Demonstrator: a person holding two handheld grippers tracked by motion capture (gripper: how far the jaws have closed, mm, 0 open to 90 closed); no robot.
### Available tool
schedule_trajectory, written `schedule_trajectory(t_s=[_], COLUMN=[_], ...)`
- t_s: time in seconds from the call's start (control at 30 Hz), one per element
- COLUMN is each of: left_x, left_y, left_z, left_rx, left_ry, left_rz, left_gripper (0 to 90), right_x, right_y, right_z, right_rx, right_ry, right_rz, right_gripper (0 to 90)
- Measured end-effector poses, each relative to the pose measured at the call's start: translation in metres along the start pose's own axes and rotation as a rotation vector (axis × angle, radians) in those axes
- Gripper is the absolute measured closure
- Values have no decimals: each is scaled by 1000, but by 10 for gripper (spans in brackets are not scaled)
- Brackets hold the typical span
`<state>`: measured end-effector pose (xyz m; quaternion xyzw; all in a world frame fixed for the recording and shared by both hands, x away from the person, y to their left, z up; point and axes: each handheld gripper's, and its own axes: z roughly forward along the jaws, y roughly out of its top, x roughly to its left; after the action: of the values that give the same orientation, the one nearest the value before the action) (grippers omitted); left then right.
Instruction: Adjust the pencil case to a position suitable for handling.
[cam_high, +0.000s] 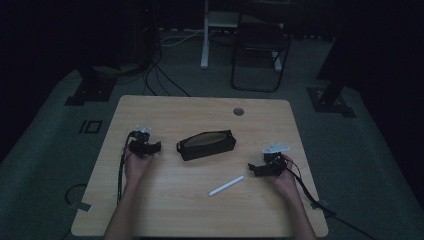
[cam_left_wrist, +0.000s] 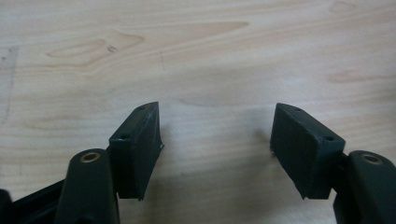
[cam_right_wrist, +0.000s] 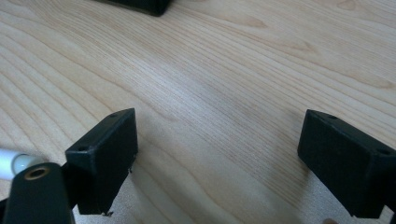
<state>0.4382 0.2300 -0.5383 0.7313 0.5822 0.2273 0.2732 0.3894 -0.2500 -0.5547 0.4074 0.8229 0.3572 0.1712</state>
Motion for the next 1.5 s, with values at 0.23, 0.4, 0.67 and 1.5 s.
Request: schedule_trajectory(t_s=[0.23,0.4,0.67,1.5], left_x=[-8,-16,-27,-50], left_y=[-4,-4,2,29], left_z=[-10,-17,-43,-100], left_rx=[30,25,-62,-253], left_ry=[-43,-81,-106,-156], left_rz=[41,60,87,125], left_gripper=[454,479,518,530], right_x=[-2,-2,-2,-2], right_y=[0,0,0,0], right_z=[0,0,0,0], right_rx=[-2,-2,-3,-3], right_ry=[-2,-3,-11,-12], right_rz=[3,2,6,6], right_gripper=[132,132,132,132])
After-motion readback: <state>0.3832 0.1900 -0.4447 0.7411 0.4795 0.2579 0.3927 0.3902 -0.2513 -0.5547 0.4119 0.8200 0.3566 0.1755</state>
